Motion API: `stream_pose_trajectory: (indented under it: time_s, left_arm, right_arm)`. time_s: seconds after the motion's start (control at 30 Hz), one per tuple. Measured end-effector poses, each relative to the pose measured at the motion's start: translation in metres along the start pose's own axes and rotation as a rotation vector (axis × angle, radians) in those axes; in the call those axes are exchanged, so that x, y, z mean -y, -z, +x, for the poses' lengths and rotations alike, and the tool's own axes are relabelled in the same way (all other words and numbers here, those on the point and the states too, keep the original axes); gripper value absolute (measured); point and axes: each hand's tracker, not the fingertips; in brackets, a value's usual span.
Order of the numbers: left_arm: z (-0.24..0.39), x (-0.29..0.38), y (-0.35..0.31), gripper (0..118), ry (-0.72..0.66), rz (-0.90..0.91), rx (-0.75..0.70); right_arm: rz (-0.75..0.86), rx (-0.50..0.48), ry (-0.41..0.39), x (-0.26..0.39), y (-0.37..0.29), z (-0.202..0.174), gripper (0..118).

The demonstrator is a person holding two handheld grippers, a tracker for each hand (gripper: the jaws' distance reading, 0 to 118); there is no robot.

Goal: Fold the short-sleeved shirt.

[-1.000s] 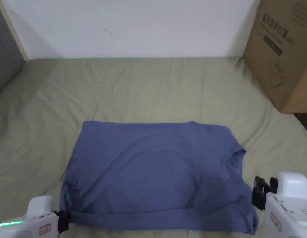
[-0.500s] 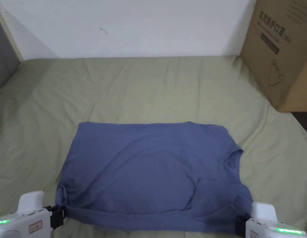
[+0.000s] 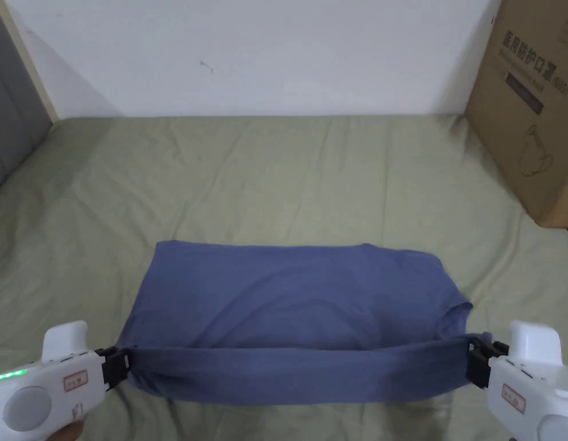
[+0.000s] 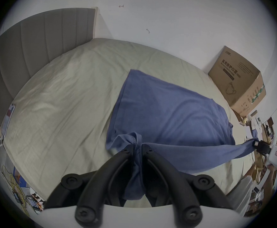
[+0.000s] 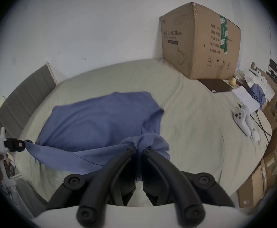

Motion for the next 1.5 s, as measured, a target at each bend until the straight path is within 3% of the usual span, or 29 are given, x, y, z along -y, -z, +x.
stream_pose_trajectory:
  time_s: [0.2, 0.4, 0.67, 0.7, 0.73, 0.8, 0.9, 0.97, 1.2, 1.3, 1.33, 1.37, 1.43, 1.47, 1.5]
  left_arm:
    - [0.005, -0.045, 0.060, 8, 0.011, -0.034, -0.022]
    - [0.003, -0.054, 0.128, 8, 0.000, -0.161, -0.060]
    - [-0.005, -0.053, 0.136, 11, -0.050, -0.196, -0.042]
    - [-0.005, -0.056, 0.130, 15, -0.063, -0.195, -0.044]
    - [-0.005, -0.058, 0.123, 23, -0.073, -0.191, -0.040]
    - [0.001, -0.062, 0.102, 54, -0.087, -0.132, -0.018]
    - [0.015, -0.069, 0.057, 80, -0.029, 0.012, 0.007]
    - [0.028, -0.073, 0.024, 88, 0.031, 0.082, 0.006]
    - [0.068, -0.065, -0.073, 88, 0.197, 0.323, -0.008]
    - [0.077, -0.052, -0.094, 85, 0.215, 0.388, 0.004]
    - [0.079, -0.047, -0.100, 79, 0.218, 0.410, 0.016]
    - [0.081, -0.041, -0.106, 67, 0.220, 0.425, 0.030]
    - [0.083, -0.032, -0.113, 15, 0.210, 0.437, 0.097]
    - [0.083, -0.028, -0.115, 0, 0.188, 0.440, 0.136]
    - [0.084, -0.025, -0.116, 0, 0.167, 0.435, 0.167]
  right_arm:
    - [-0.067, 0.041, 0.036, -0.022, 0.070, -0.002, 5]
    - [-0.202, 0.082, 0.130, -0.013, 0.132, 0.009, 5]
    - [-0.256, 0.115, 0.082, -0.007, 0.150, 0.005, 6]
    - [-0.250, 0.121, 0.063, -0.009, 0.146, 0.003, 13]
    - [-0.237, 0.126, 0.050, -0.014, 0.137, 0.000, 29]
    - [-0.189, 0.103, 0.047, -0.021, 0.120, 0.000, 58]
    - [-0.090, 0.040, 0.067, -0.038, 0.080, -0.004, 87]
    - [-0.009, 0.013, 0.045, -0.052, 0.046, -0.012, 88]
    - [0.295, -0.048, -0.057, -0.069, -0.076, -0.047, 88]
    - [0.373, -0.028, -0.089, -0.064, -0.110, -0.060, 86]
    - [0.397, -0.016, -0.097, -0.062, -0.118, -0.062, 80]
    - [0.419, -0.003, -0.102, -0.059, -0.126, -0.065, 68]
    - [0.442, 0.012, -0.118, -0.054, -0.137, -0.070, 26]
    - [0.451, 0.020, -0.131, -0.053, -0.137, -0.067, 5]
    - [0.465, 0.036, -0.140, -0.050, -0.138, -0.068, 0]
